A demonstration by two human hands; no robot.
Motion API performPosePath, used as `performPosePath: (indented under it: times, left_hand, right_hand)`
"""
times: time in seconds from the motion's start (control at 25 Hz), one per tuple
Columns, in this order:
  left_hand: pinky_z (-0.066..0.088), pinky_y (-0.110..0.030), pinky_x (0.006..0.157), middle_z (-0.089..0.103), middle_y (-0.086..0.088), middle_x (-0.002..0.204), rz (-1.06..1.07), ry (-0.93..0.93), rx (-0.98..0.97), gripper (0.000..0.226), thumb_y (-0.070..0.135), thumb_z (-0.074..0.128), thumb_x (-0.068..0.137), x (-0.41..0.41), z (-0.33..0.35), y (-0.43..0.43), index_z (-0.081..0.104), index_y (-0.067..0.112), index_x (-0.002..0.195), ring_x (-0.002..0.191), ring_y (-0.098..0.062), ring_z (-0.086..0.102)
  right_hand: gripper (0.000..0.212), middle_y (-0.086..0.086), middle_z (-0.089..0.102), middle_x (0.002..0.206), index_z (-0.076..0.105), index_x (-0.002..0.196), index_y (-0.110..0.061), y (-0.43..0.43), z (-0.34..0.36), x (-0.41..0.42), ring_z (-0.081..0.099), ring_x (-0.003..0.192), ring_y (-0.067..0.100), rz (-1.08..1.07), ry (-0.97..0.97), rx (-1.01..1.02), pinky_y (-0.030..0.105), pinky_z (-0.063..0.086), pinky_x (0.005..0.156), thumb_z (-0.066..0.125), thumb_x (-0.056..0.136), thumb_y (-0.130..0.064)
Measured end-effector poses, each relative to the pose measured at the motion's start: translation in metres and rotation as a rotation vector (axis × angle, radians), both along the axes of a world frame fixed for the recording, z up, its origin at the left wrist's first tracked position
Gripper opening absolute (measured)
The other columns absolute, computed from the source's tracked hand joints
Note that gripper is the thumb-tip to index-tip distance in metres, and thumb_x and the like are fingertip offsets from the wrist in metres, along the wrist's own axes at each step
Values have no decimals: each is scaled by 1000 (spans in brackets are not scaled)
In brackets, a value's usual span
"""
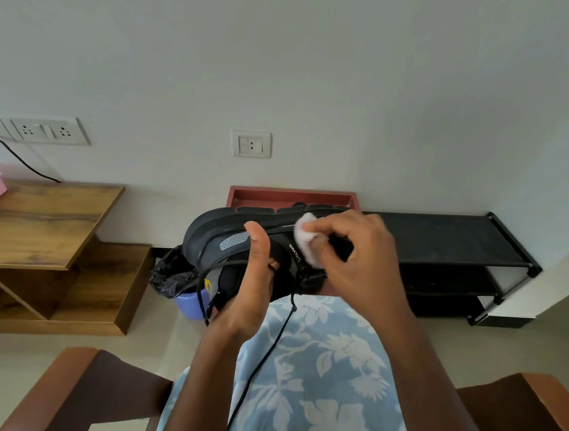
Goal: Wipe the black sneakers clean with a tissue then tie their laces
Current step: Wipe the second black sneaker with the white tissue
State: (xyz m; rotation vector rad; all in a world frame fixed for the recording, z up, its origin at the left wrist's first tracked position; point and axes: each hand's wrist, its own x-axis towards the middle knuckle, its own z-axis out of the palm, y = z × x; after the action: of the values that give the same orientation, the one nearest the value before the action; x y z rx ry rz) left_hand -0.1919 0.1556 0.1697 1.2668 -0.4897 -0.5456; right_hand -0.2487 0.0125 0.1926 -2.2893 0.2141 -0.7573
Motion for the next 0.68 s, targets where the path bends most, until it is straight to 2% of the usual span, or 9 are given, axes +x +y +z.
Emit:
performPosePath:
  times: [0.08, 0.12, 0.16, 0.24, 0.32, 0.36, 0.48, 0.56, 0.68]
  left_hand:
    - [52, -31, 94, 75, -5, 112, 4, -18, -19, 92, 94, 28, 68, 0, 1, -3, 75, 27, 109, 114, -19, 67]
    - [54, -25, 88, 77, -3, 102, -2, -21, -18, 88, 92, 24, 69, -2, 4, -4, 78, 28, 97, 107, -16, 70]
    - [54, -23, 85, 77, -3, 100, 8, 4, -8, 91, 92, 21, 69, -3, 5, -3, 78, 26, 95, 104, -16, 71]
    - [54, -23, 88, 75, -7, 115, -41, 74, -27, 106, 93, 16, 65, -3, 3, -2, 71, 18, 116, 114, -19, 68]
    - [54, -22, 90, 71, -4, 125, -59, 96, -55, 104, 87, 10, 69, -3, 3, -4, 62, 20, 129, 122, -17, 64]
    - [54, -23, 90, 71, -3, 125, -55, 102, -60, 102, 85, 9, 70, -2, 1, -5, 61, 21, 129, 121, -17, 64]
    - [51, -35, 98, 70, -18, 119, -93, 124, -39, 123, 96, 19, 60, 0, 1, -4, 65, -4, 115, 116, -27, 65]
    - [45, -42, 106, 66, -26, 122, -107, 146, -51, 126, 97, 18, 59, 3, 1, -2, 67, -7, 112, 119, -32, 63]
    - [39, -46, 111, 61, -21, 135, -119, 211, -172, 118, 92, 10, 67, 4, 3, -1, 63, 9, 131, 130, -31, 56]
  right_hand:
    - [18, -15, 70, 97, 78, 103, -31, 20, 7, -7, 62, 100, 13, 285, -20, 130, 33, 49, 91, 74, 90, -18]
    - [19, -16, 70, 97, 78, 103, -31, 24, 10, -8, 62, 100, 14, 340, -16, 141, 26, 47, 90, 74, 90, -19]
    - [18, -17, 70, 96, 78, 103, -33, 20, 10, -6, 61, 100, 12, 322, -16, 122, 22, 45, 87, 74, 90, -20]
    - [15, -17, 70, 91, 78, 100, -32, 4, 1, 0, 59, 96, 10, 127, -53, 118, 23, 45, 82, 73, 90, -21]
    - [13, -16, 69, 87, 77, 96, -29, -7, -6, 3, 57, 91, 13, -94, -97, 65, 31, 48, 78, 72, 89, -19]
    - [13, -15, 68, 87, 77, 96, -27, -5, -8, 2, 56, 90, 13, -120, -100, 26, 35, 49, 77, 72, 88, -18]
    - [12, -14, 68, 88, 77, 98, -24, 17, -2, -8, 58, 90, 13, 163, -78, 72, 33, 52, 74, 76, 88, -19]
    - [13, -15, 69, 90, 77, 98, -24, 24, 2, -12, 59, 93, 15, 270, -96, 85, 29, 51, 75, 77, 86, -19]
    - [7, -15, 66, 80, 75, 90, -24, 9, -2, 0, 53, 86, 11, 31, -141, -1, 34, 48, 73, 72, 85, -21]
